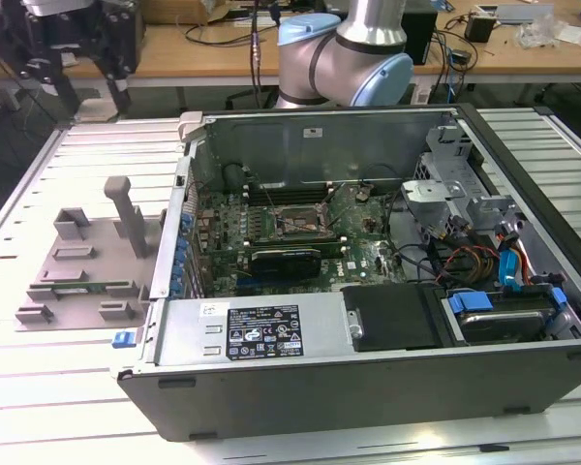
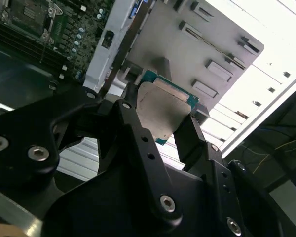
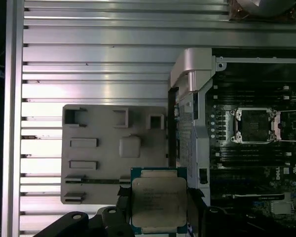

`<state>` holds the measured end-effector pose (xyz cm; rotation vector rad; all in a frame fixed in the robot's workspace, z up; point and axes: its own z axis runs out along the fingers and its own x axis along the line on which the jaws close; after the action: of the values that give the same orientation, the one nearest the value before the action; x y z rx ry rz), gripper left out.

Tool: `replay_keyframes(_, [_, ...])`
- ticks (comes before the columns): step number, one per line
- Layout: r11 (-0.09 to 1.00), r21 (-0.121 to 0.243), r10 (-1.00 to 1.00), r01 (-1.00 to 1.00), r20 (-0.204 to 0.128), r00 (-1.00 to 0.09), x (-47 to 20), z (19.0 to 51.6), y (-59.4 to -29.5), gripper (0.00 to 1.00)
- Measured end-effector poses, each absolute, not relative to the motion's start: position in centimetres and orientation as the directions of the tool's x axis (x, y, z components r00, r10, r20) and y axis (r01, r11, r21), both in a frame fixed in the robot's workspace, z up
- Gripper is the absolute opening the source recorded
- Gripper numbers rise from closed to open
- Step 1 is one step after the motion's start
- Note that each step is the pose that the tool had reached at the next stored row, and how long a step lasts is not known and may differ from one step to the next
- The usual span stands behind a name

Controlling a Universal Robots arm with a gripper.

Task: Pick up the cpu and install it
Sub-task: 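Pick up the cpu and move it towards the insertion slot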

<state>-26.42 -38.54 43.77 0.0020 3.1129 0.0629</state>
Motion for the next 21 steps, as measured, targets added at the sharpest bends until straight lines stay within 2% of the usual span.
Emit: replay_keyframes(21, [0.999,0.041,0.002,0.001,-0.020,-1.000,-14.9,43.8,-38.7,0.54])
